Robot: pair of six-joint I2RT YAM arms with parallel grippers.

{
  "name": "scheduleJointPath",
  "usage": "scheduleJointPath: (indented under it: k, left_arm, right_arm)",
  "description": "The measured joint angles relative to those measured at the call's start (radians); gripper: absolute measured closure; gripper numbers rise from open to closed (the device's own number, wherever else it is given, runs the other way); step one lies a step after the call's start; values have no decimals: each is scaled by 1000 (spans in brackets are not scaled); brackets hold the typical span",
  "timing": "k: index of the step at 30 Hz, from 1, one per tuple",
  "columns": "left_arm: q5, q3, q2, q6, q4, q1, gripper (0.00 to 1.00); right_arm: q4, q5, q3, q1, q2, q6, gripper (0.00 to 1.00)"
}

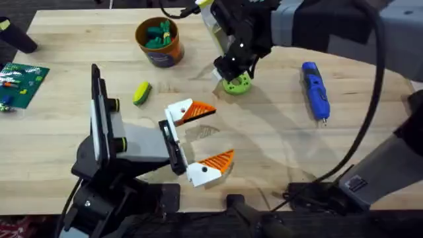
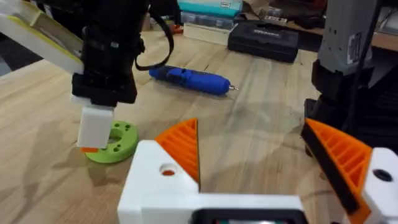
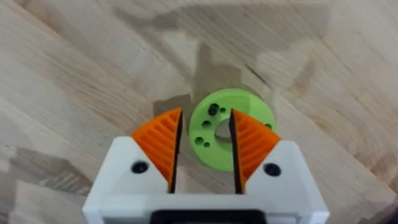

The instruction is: Pick up the gripper from the table and insert it into the empty holder that is missing its gripper. Then pick up a screw, insert it into the mounting hole, and use the screwdriver to tighten it. Finally, clean up the table by picking up the vegetable and placing it into the bucket.

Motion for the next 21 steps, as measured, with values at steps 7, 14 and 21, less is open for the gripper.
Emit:
scheduleJointPath:
  k: [7,14,21]
  left_arm:
    - [0,0,0,0,0,0,14]
    - [0,0,0,0,0,0,14]
    - [0,0,0,0,0,0,14]
  right_arm:
    - [0,0,0,-9,0,3,555]
    - [-3,0,0,-9,9,3,555]
    - [-2,3,1,-9,57,3,555]
